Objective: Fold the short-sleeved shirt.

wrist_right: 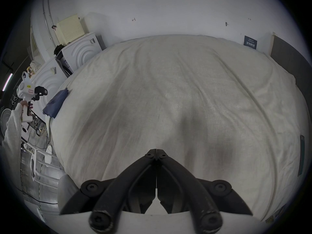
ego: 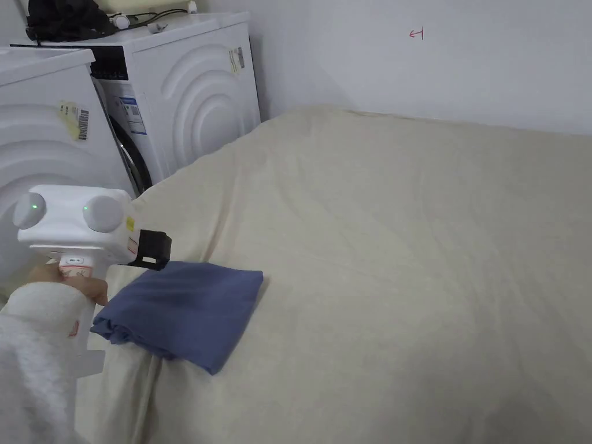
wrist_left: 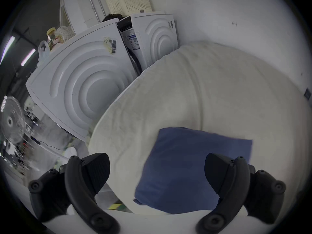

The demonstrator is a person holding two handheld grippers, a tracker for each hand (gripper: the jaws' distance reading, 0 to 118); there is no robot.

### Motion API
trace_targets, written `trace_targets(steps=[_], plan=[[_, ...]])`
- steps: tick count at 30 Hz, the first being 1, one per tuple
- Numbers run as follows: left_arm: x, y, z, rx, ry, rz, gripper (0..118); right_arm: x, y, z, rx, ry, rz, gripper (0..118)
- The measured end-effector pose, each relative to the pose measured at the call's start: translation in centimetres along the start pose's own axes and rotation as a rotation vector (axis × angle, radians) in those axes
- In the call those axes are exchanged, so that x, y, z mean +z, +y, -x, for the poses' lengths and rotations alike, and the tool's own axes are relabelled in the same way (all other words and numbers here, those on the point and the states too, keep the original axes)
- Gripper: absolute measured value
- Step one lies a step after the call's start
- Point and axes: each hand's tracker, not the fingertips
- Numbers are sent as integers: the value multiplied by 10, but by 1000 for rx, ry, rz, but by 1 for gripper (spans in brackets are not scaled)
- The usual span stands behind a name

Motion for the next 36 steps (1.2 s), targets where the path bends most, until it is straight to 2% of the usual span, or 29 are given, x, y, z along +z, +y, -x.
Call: trace_targets(steps=[5,6,7,8,9,11,12,13,15,17,18,20,21,23,25,27,28,30,32,34,35,36], plan=[[52,-25,-14,73,-196,-36,109,10,-4,-6,-29,15,-17,0],[65,-34,-21,84,-218,-65,99,14,-5,-8,-24,13,-25,0],[79,-43,-33,62,-216,-85,67,19,-5,-9,-15,7,-36,0],[94,-53,-46,19,-226,-119,43,26,-6,-10,-11,1,-52,0],[109,-65,-59,-3,-232,-176,27,33,-6,-12,-18,4,-72,0],[137,-90,-86,-27,-296,-227,20,48,-7,-16,-52,16,-132,0],[148,-100,-99,-17,-312,-225,12,57,-8,-19,-70,16,-153,0],[161,-111,-113,-40,-339,-245,12,64,-10,-21,-75,6,-175,0],[191,-140,-142,-61,-301,-345,0,78,-17,-24,-66,-27,-212,0],[215,-172,-167,-77,-194,-440,0,97,-26,-25,-60,-44,-276,0],[226,-186,-175,-93,-190,-449,0,106,-33,-29,-76,-40,-325,0],[246,-212,-189,-65,-306,-456,0,123,-42,-34,-124,15,-377,0],[255,-222,-194,-29,-337,-439,0,128,-45,-35,-130,12,-374,0],[272,-238,-208,-8,-408,-439,0,138,-54,-28,-87,-36,-416,0],[290,-254,-226,-81,-390,-524,0,148,-66,-22,-63,-92,-462,0],[307,-267,-242,-121,-371,-558,0,155,-78,-16,-142,-82,-519,0],[319,-273,-252,-109,-385,-586,0,160,-85,-14,-145,-40,-543,0],[340,-279,-259,-113,-482,-590,0,170,-91,-5,-118,-67,-549,0],[362,-279,-270,-118,-447,-646,0,185,-94,2,-83,-121,-608,0],[378,-279,-275,-161,-426,-722,0,203,-95,7,-86,-80,-663,0],[388,-278,-275,-153,-417,-738,0,214,-96,10,-96,-89,-694,0],[397,-278,-277,-147,-447,-754,0,222,-96,13,-70,-86,-705,0]])
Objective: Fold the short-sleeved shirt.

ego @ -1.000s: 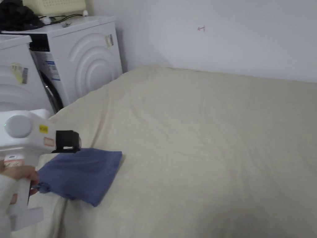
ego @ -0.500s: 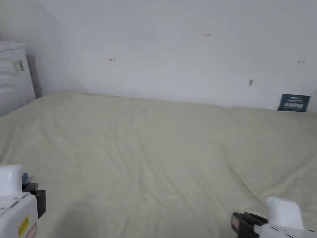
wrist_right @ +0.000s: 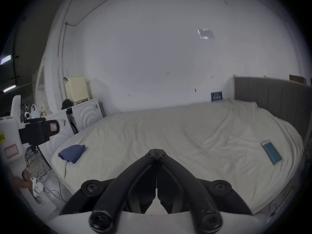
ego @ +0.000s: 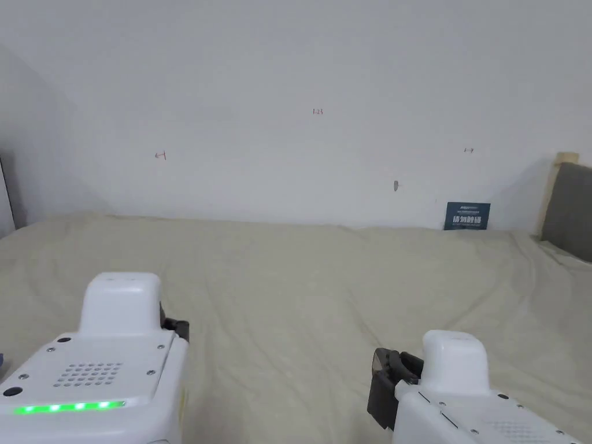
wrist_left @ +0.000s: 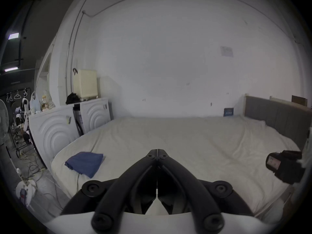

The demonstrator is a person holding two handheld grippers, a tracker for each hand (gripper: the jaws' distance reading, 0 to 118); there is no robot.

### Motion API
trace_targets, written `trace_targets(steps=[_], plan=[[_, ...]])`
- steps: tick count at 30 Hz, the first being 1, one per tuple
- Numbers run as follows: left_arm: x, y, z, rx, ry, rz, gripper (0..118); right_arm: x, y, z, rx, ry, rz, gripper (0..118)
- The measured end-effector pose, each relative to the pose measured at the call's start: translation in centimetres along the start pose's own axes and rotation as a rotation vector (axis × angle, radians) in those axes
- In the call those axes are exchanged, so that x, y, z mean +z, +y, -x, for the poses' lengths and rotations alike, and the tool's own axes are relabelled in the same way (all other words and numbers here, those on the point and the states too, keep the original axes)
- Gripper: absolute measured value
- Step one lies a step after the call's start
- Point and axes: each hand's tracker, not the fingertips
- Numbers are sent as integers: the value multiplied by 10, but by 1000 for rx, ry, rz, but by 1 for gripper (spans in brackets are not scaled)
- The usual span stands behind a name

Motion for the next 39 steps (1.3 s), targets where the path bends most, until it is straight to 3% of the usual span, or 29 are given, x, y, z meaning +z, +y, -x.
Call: trace_targets(steps=[3,5,8,9,11,12,13,14,15,16,17,20,25,28,30,35,39], plan=[[21,14,-4,73,-64,-54,0,23,9,11,87,-62,-94,0],[37,14,-8,63,-73,-70,0,38,11,13,84,-53,-99,0],[56,4,-11,32,-73,-48,7,57,14,12,74,-47,-122,0],[60,1,-11,40,-82,-21,16,63,15,12,87,-61,-145,0],[62,-4,-8,51,-146,25,85,75,20,15,122,-114,-178,0],[62,-7,-8,60,-146,32,107,80,21,16,131,-117,-195,0],[65,-9,-9,62,-157,32,117,86,22,16,127,-116,-208,6],[70,-10,-8,81,-211,15,118,92,25,15,121,-107,-208,24],[74,-12,-9,85,-252,-19,118,96,28,15,114,-97,-200,50],[78,-10,-8,113,-303,-29,117,97,31,14,103,-80,-181,91],[82,-6,-9,151,-323,-28,117,100,30,13,96,-70,-181,107],[96,0,-12,180,-294,-74,118,110,28,17,98,-95,-215,109],[110,0,-30,113,-79,-94,118,116,28,13,95,-114,-212,109],[114,-1,-31,95,-90,-67,118,115,28,6,79,-120,-202,109],[117,-5,-31,125,-186,-78,118,114,26,2,85,-129,-194,109],[116,-7,-47,23,-74,-78,117,113,23,-3,88,-137,-174,109],[113,-10,-53,-6,-64,-68,117,113,22,-7,92,-153,-171,109]])
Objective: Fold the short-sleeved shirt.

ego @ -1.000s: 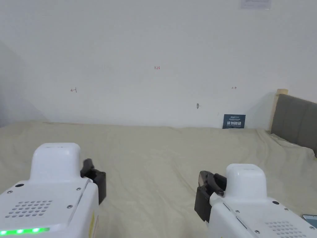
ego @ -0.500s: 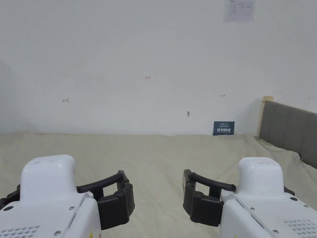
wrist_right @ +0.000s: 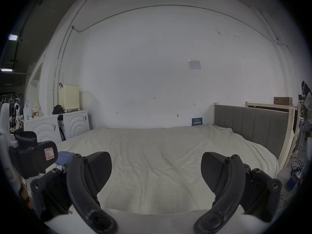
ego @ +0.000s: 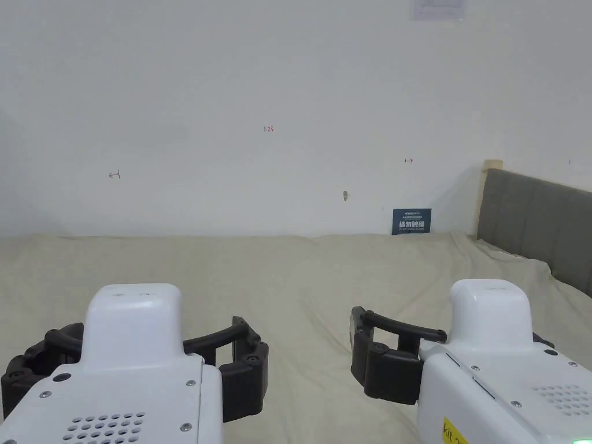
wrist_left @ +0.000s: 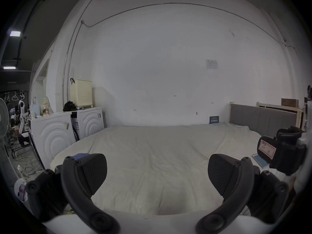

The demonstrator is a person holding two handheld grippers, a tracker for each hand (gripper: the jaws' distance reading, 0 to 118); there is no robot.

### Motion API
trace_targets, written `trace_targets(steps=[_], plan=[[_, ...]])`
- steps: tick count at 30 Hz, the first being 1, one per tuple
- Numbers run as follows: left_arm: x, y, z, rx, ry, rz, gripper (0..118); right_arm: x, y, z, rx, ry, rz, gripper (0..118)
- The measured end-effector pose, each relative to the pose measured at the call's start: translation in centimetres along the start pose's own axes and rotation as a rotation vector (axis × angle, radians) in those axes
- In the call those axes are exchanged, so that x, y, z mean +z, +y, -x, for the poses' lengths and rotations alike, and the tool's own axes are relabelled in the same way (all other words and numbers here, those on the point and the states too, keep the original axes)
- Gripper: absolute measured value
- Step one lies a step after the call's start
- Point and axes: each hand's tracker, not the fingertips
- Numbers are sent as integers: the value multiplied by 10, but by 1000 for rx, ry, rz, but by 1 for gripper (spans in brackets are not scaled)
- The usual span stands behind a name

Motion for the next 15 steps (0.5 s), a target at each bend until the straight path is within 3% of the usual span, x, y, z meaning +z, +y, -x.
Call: trace_targets(steps=[15], plan=[[-4,-1,23,107,3,-18,118,-2,-4,-9,3,-17,-2,109]])
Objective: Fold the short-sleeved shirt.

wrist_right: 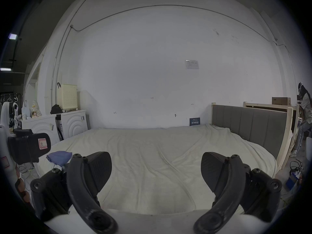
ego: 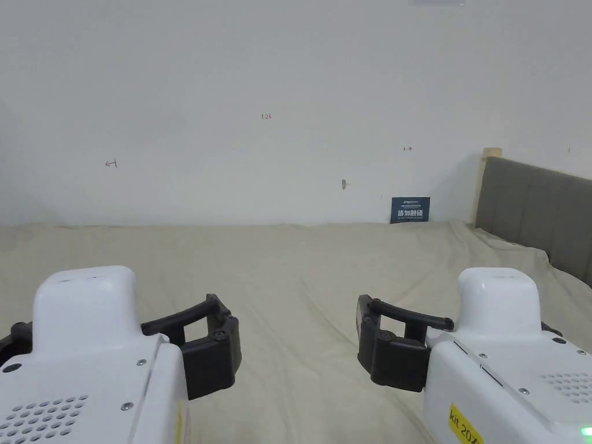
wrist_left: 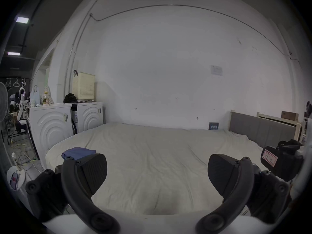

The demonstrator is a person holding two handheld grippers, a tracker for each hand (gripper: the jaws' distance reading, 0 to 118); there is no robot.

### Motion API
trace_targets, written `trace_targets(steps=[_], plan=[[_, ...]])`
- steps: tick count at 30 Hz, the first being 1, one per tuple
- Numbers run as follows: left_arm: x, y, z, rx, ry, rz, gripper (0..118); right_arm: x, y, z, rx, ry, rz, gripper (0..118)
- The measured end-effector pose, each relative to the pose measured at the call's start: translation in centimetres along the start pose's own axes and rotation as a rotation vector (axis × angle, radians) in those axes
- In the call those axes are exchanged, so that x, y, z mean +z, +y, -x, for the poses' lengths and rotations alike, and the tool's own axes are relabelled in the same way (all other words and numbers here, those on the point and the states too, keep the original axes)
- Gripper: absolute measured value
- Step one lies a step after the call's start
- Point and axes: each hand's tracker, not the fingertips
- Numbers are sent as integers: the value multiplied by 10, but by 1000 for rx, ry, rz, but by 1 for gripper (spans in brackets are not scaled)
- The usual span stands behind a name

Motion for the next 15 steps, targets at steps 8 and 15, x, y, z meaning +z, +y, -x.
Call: trace_targets(steps=[8,15], plan=[[-2,-2,8,4,-10,5,117,1,-2,4,8,13,-12,109],[-7,-7,4,-22,-16,27,118,4,-3,10,42,7,-36,109]])
